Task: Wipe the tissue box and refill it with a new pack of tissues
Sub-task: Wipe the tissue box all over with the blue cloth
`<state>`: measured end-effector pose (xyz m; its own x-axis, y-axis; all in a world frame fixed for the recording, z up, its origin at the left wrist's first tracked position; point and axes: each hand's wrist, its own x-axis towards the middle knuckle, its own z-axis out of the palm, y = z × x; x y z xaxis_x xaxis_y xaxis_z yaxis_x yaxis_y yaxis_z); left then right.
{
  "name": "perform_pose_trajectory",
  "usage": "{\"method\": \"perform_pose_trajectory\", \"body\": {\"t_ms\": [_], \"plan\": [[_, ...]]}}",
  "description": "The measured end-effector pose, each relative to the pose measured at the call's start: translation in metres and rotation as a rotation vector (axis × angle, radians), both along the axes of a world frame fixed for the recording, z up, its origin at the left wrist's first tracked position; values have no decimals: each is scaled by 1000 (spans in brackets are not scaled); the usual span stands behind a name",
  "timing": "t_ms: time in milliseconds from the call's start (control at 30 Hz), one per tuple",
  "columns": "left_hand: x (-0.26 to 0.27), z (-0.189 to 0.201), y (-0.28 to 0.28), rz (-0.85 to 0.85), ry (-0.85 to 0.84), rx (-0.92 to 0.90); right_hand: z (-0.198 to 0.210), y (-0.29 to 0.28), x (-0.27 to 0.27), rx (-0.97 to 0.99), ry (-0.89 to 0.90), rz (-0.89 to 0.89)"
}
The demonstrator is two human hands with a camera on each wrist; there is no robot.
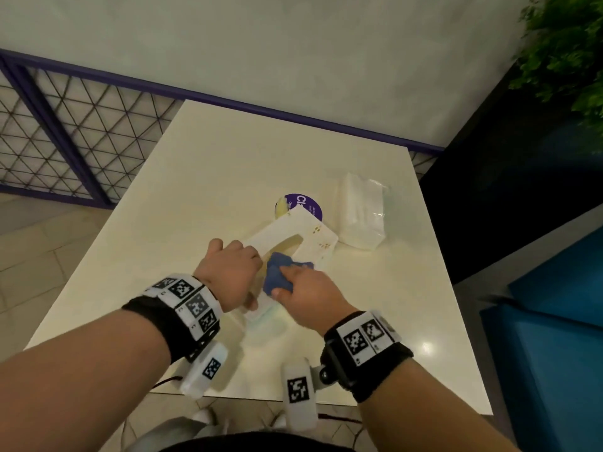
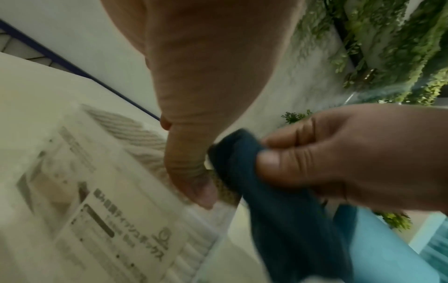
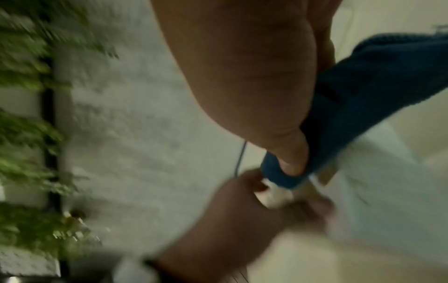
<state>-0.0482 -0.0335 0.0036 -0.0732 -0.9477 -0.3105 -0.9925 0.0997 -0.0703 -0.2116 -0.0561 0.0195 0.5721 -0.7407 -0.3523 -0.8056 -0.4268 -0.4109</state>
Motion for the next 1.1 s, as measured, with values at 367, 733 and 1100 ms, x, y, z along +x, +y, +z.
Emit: {"method": "perform_pose_trajectory", "body": {"t_ms": [367,733,1100], "plan": [[8,2,-7,32,46,106,-14,-72,4,-115,355,1],[4,6,-10,16,4,131,-21,-87,-6,-53,351,-83],[-3,5,-9,13,-25,123,-40,-37,24,-164,269,-46]]}}
